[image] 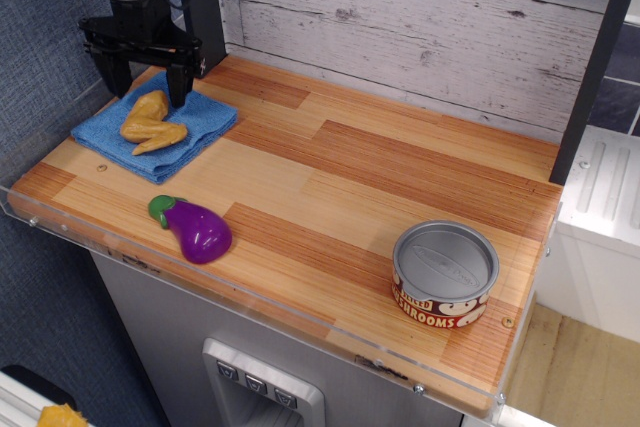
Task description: Put the chicken behind the left side of can
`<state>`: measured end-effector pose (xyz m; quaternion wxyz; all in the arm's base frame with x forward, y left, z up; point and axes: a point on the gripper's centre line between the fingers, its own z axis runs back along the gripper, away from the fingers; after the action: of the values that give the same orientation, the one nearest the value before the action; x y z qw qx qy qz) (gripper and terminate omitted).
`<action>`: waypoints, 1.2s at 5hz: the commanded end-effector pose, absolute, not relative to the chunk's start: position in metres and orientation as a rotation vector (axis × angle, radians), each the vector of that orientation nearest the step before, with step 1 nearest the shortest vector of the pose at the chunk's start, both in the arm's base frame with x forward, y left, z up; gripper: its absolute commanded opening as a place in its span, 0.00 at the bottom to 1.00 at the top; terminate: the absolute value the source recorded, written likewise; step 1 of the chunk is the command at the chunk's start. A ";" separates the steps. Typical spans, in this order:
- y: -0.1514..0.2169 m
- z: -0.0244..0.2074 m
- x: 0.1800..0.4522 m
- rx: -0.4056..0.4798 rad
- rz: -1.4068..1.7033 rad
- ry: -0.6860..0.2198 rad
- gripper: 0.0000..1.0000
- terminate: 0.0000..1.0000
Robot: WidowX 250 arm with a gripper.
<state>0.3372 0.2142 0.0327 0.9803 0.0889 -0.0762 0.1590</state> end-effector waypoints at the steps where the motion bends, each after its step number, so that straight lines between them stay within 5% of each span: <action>1: 0.214 0.048 0.345 0.207 0.287 -0.177 1.00 0.00; 4: 0.214 0.042 0.345 0.208 0.268 -0.162 1.00 0.00; 5: 0.214 0.046 0.343 0.190 0.283 -0.165 0.00 0.00; 6: 0.215 0.044 0.342 0.164 0.281 -0.148 0.00 0.00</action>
<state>0.3384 0.2050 0.0284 0.9874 0.0665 -0.0525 0.1337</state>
